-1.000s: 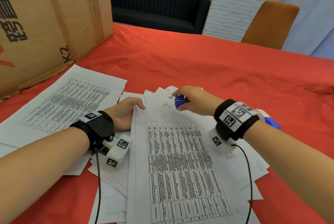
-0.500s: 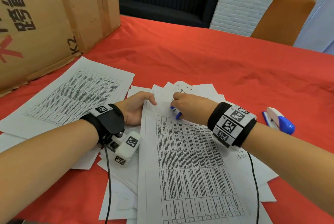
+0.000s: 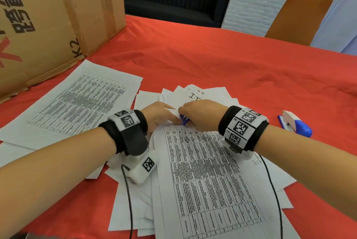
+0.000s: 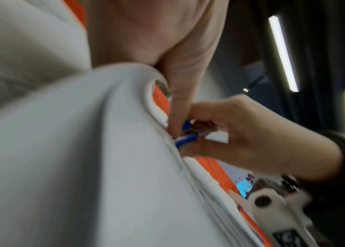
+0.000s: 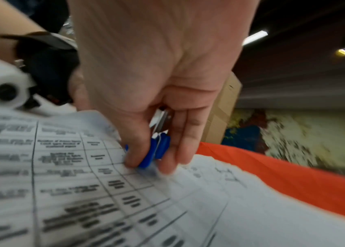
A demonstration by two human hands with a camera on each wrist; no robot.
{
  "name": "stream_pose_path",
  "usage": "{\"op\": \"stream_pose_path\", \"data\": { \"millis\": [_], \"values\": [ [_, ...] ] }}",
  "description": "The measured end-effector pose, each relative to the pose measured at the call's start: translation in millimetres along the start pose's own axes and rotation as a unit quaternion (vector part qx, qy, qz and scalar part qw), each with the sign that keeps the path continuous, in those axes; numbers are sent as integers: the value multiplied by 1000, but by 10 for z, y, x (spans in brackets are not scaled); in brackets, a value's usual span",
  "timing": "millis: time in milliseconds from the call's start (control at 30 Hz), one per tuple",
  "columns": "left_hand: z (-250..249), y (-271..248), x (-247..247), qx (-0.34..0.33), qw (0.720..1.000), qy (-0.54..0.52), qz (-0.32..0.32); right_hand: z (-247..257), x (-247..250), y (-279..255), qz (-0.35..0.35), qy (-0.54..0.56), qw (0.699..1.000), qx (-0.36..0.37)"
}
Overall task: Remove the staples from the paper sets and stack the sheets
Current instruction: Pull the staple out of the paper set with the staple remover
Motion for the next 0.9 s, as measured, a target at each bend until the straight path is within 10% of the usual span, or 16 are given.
{"op": "stream_pose_path", "data": {
  "millis": [433, 567, 733, 833, 900],
  "values": [
    [-65, -11, -90, -33, 989, 92, -108, -432, -227, -82, -67, 314, 945, -64],
    [-89, -14, -105, -34, 985, 132, -101, -656, -312, -270, -99, 521, 842, -99],
    [-349, -177, -144, -144, 942, 266, -148, -654, -95, -511, -168, 519, 833, -90],
    [-500, -283, -252, -136, 989, -5, -54, -539, 253, -564, -214, 455, 862, -64],
    [-489, -321, -372, -12, 959, -265, 103, -432, 375, -526, -182, 313, 931, -48]
  ]
}}
Point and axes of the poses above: each hand's wrist, its own y-axis towards the middle knuckle, its own x-axis out of the back of the hand, z = x × y, the point moved 2 cm from there along y, towards the middle knuckle, and after that the axes turned 7 degrees about x, right-handed, at the moved point
